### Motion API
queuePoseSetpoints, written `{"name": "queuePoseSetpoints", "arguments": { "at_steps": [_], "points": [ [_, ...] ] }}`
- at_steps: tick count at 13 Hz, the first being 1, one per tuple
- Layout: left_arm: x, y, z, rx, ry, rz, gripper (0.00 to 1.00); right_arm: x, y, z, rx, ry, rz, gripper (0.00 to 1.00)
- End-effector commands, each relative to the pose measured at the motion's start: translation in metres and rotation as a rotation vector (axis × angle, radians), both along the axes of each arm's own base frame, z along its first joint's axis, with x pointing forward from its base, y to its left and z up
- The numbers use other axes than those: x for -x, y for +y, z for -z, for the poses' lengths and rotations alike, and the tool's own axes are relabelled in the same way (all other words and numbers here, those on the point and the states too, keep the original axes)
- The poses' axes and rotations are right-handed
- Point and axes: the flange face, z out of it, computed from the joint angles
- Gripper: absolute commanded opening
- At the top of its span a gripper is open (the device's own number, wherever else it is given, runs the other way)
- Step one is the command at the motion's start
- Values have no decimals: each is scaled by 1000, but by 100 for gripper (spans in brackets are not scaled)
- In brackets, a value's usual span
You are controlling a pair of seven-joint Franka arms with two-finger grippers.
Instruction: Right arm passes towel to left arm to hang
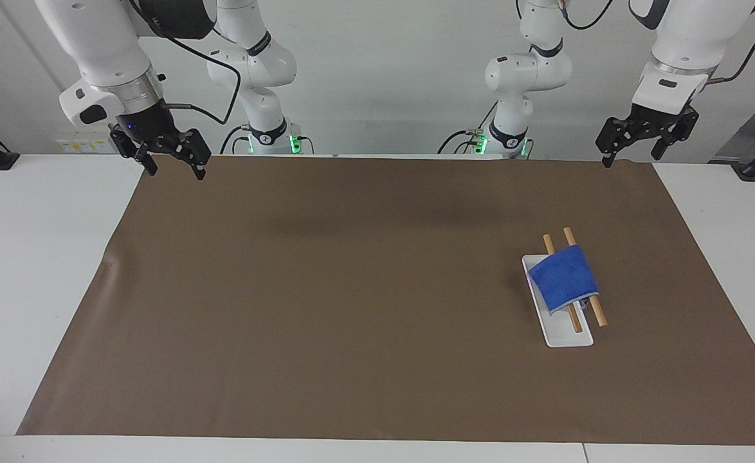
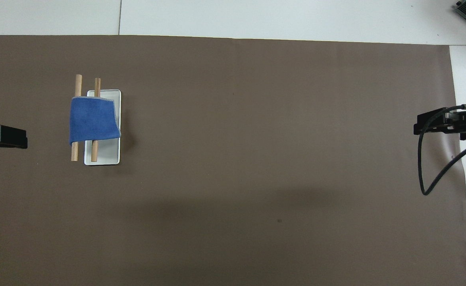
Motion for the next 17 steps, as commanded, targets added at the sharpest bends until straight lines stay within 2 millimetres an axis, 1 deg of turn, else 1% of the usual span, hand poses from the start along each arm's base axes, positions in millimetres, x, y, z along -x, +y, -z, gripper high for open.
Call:
{"name": "queuePoseSetpoints", "arguments": {
  "at_steps": [1, 2, 8, 17],
  "points": [
    [11, 0, 3, 11, 8, 83, 100, 2, 1, -3, -5, 1, -13, 100],
    [11, 2, 3, 10, 12, 134, 100, 2, 2, -3, -11, -2, -14, 100],
    [9, 1, 6, 11, 19, 128, 100, 2, 3, -2, -19, -2, -20, 100],
    [13, -1, 6, 10, 38, 137, 100, 2, 3, -2, -19, -2, -20, 100]
  ]
}}
